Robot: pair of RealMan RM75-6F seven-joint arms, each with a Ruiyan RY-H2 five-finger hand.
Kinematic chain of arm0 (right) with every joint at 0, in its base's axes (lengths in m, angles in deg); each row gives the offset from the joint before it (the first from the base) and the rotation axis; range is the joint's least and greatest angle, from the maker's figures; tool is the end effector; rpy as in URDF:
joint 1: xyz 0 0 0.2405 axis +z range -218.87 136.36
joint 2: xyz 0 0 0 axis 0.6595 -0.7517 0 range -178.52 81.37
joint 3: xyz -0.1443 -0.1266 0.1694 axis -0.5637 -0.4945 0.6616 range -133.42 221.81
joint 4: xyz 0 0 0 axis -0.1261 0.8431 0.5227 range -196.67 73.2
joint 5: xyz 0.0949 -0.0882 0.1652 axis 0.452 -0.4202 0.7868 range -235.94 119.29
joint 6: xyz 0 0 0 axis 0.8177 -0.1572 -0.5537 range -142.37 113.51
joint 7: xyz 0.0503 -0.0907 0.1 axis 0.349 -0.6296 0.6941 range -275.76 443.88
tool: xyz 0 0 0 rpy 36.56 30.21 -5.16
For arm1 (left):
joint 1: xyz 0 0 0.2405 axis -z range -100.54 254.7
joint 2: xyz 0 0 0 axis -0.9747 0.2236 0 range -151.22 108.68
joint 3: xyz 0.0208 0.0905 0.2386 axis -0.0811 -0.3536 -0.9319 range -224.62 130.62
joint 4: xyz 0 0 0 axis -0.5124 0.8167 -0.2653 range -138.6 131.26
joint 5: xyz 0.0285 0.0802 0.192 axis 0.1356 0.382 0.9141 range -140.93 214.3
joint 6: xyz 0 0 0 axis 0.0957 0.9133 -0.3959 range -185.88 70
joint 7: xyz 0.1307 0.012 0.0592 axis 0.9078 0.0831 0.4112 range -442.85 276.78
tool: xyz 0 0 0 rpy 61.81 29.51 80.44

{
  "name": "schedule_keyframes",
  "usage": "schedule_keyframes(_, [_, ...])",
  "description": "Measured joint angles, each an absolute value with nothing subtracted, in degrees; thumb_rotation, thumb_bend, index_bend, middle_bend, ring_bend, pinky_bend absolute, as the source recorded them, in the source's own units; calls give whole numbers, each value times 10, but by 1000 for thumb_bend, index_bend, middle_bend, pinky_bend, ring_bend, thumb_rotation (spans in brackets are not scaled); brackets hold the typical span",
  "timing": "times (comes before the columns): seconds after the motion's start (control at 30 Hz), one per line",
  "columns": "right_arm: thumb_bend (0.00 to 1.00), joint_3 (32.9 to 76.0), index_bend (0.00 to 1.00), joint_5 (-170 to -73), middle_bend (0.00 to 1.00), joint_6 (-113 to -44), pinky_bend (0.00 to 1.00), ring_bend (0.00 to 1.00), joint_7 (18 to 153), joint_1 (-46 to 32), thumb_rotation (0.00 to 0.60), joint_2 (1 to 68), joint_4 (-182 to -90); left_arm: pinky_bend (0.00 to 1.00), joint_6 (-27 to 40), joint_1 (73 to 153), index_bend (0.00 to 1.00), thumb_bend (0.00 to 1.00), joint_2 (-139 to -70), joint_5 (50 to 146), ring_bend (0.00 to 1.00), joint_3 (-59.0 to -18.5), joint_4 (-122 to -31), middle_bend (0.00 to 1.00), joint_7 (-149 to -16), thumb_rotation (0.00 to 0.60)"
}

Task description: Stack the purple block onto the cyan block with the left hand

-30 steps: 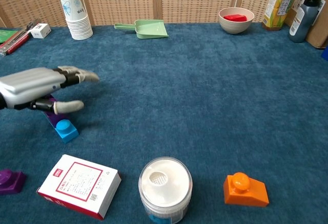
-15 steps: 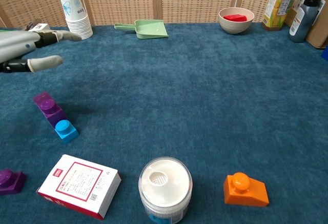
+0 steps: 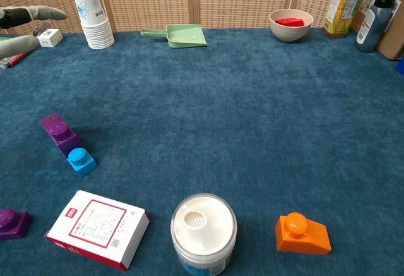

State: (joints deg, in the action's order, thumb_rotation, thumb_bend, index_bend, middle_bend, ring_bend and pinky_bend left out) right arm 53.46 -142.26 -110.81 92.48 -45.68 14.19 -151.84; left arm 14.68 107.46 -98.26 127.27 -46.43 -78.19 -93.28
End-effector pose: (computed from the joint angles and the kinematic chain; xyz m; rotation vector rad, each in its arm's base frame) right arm -0.3301 -0.1467 0.2146 1.0788 -0.8107 1.0207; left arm -0.2473 0.3069 0.0764 -1.8163 -0.8110 -1.1101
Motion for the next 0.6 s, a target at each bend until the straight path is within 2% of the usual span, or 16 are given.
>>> schedule_keyframes(0.47, [341, 535, 376, -1423, 287, -1099, 220, 112, 916, -447, 600, 144, -1518, 0, 155, 1052, 61, 241, -962, 1258, 0, -461, -793, 0, -909, 7])
schedule_keyframes(0.5, [339, 535, 377, -1423, 287, -1098, 220, 112, 914, -446, 600, 144, -1519, 0, 157, 1050, 65, 241, -959, 1256, 0, -461, -795, 0, -905, 28])
schedule_keyframes(0.57, [340, 535, 376, -1424, 287, -1097, 221, 112, 913, -444, 600, 143, -1519, 0, 160, 1043, 70, 241, -950, 1251, 0, -460, -804, 0, -893, 168])
schedule_keyframes(0.6, [339, 535, 376, -1425, 287, -1096, 221, 112, 912, -443, 600, 143, -1519, 0, 161, 1040, 72, 242, -946, 1249, 0, -461, -810, 0, -889, 279])
